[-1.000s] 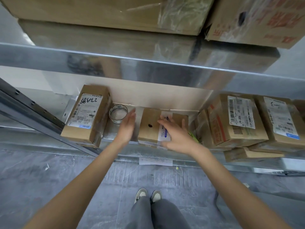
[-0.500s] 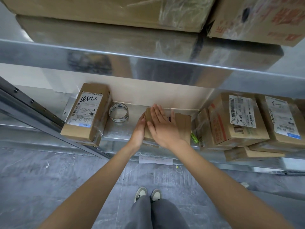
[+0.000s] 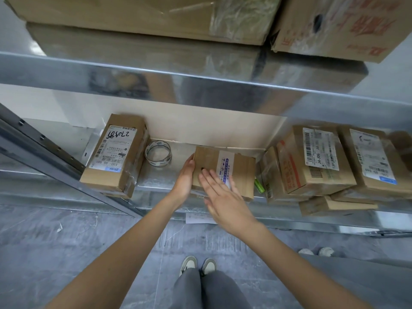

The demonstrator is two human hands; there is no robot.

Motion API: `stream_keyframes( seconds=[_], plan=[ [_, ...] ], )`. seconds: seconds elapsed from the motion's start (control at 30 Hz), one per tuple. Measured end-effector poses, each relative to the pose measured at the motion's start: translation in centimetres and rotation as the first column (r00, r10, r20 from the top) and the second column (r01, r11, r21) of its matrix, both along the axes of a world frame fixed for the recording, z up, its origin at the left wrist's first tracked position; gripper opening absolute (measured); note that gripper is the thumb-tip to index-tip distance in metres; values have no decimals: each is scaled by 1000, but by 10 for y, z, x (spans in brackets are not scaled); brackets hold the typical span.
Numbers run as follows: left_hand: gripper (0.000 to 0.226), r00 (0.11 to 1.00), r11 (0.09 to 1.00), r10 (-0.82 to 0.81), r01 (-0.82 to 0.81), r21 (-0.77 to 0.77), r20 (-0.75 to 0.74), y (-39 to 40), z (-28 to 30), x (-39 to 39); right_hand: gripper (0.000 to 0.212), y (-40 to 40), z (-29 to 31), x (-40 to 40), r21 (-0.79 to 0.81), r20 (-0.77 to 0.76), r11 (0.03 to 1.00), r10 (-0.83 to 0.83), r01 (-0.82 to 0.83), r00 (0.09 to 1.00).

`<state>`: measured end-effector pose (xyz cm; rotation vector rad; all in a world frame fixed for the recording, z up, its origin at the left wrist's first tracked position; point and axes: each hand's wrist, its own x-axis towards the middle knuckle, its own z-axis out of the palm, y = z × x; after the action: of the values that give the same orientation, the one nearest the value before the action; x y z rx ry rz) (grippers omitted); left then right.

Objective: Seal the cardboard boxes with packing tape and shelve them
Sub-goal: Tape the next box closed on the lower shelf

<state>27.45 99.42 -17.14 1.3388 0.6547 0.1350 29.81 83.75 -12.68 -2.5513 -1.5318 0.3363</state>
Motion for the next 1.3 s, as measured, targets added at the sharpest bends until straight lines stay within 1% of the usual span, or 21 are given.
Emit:
stream_keyframes(
  seconds=[0.07,0.1,0.17,0.2,0.23,0.27,0.3,0.33,0.37,0.43,0.53,0.6,0.77,0.87,0.97,1.0,1.07,1.13,1.2,1.27,1.3],
  plan=[
    [40,1000,1000,-13,13,16,-16,1,2,-1,67,-4,4,5,-21,-58,999,-29,28,998],
    [41,1000,999,-27,27,18,-12,1,4,-2,74,-8,5,7,-7,-45,996,-94,93,995],
    [41,999,998,-47,47,33,-10,0,11,-4,89,-15,6,12,53,-23,950,-307,308,951],
    [39,999,998,-45,46,37,-24,-1,15,-5,98,-19,6,15,80,-66,900,-424,428,903],
    [37,999,998,-42,43,42,-31,-1,15,-4,105,-22,7,17,104,-165,841,-512,531,843],
    [37,999,998,-38,40,50,-33,-1,16,-3,109,-24,6,19,123,-304,779,-560,614,771],
    [43,999,998,-36,38,55,-38,-2,16,-2,112,-25,6,21,132,-438,728,-566,673,699],
    [49,998,998,-27,30,50,-50,-2,16,-3,112,-25,7,22,136,-522,695,-555,706,648],
    [50,998,999,-10,13,45,-64,-2,15,-4,111,-25,7,23,145,-556,680,-545,719,628],
    [42,997,1000,23,-22,18,-68,-4,23,-9,105,-25,9,26,162,-572,662,-541,732,617],
    [46,996,996,81,-83,-30,-43,-3,33,-15,94,-25,18,31,216,-568,614,-553,759,609],
    [49,991,993,116,-117,-13,-59,-2,42,-21,95,-24,27,34,222,-551,597,-576,771,604],
    [51,991,985,36,-14,173,-128,1,46,-28,103,-15,47,53,135,-489,601,-651,788,581],
    [65,984,967,-31,74,245,-175,-1,36,-22,104,-5,36,68,114,-489,606,-655,787,576],
    [76,976,967,-23,77,242,-218,6,33,-16,105,6,22,76,71,-521,572,-677,817,519],
    [79,975,968,-38,91,236,-220,8,30,-14,105,7,20,77,58,-519,572,-683,818,514],
    [80,980,971,-39,84,223,-196,12,28,-9,101,11,16,81,68,-484,580,-692,812,535],
    [77,983,978,-22,59,199,-181,13,28,-7,95,15,19,79,88,-384,604,-713,792,586],
    [67,988,983,-16,43,181,-150,13,27,-5,86,19,18,78,100,-199,692,-691,715,695],
    [60,993,986,-3,24,166,-121,11,29,-6,70,27,17,76,68,-37,809,-583,584,812],
    [57,994,986,-9,27,166,-112,11,30,-6,64,33,16,76,51,7,861,-507,506,862]
  ],
)
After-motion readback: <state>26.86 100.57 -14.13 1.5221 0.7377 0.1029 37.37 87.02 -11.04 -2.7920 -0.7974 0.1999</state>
